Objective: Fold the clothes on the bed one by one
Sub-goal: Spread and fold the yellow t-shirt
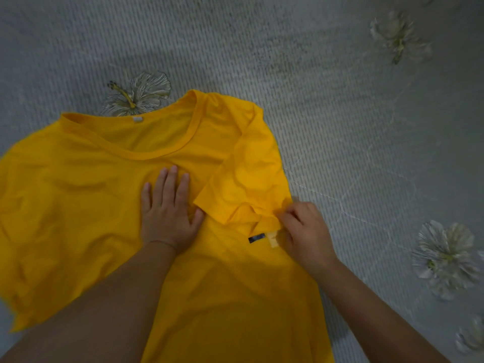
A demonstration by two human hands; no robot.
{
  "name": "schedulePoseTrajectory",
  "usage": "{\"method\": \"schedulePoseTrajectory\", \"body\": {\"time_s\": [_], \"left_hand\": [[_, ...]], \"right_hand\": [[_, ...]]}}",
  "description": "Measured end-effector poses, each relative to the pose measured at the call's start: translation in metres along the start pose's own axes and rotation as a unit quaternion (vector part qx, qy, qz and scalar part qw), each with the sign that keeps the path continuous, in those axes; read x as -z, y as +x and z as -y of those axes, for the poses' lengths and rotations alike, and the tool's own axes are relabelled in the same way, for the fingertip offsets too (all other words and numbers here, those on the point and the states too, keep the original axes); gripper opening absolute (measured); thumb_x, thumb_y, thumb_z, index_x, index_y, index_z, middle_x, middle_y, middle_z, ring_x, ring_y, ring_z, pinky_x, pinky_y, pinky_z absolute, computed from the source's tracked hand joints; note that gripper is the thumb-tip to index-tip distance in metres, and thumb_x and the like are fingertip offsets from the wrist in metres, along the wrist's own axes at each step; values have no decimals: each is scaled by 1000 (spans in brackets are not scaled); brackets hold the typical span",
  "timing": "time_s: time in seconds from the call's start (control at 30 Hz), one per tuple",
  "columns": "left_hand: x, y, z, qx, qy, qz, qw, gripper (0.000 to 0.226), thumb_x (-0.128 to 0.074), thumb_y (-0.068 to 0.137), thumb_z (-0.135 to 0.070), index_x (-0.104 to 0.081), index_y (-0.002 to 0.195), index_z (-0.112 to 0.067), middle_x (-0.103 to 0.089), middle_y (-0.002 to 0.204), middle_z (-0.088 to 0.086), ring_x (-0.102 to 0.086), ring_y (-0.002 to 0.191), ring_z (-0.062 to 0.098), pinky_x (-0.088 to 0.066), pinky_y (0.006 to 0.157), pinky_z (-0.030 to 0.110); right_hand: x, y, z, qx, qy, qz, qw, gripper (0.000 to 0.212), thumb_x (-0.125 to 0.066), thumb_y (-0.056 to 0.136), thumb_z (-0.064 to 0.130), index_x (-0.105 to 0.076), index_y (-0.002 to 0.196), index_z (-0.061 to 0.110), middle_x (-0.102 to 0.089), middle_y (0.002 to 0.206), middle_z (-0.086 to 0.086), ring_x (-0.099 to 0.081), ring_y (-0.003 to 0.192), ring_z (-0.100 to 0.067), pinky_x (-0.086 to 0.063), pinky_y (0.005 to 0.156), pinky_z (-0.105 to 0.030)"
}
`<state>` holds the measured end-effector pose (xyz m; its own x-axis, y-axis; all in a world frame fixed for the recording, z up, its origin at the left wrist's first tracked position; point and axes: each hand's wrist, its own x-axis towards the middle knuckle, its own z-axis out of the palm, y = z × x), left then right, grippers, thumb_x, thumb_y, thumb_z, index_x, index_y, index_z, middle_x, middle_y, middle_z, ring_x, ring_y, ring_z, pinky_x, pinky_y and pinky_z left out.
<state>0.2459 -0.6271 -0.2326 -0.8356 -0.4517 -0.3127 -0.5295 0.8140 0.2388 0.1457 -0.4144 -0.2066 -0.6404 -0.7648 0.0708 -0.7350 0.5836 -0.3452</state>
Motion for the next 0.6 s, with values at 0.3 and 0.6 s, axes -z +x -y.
{"method": "schedulePoseTrajectory", "body": {"time_s": [0.3,0.6], "left_hand": [[2,0,-1,-14,-2,-6,1000,78,-30,71,-46,-48,129,3,-41,138,27,-38,127,46,-20,104,56],[4,1,-1,-31,12,-9,999,75,-34,68,-43,-54,123,5,-49,131,28,-47,119,47,-30,99,59]], "right_hand": [[22,3,-12,101,6,171,980,36,-41,70,13,-71,85,-2,-69,81,-16,-60,76,-27,-51,63,-26],[15,149,-18,43,-16,187,981,46,-44,86,13,-48,131,5,-48,135,-15,-33,130,-34,-23,106,-40]]}}
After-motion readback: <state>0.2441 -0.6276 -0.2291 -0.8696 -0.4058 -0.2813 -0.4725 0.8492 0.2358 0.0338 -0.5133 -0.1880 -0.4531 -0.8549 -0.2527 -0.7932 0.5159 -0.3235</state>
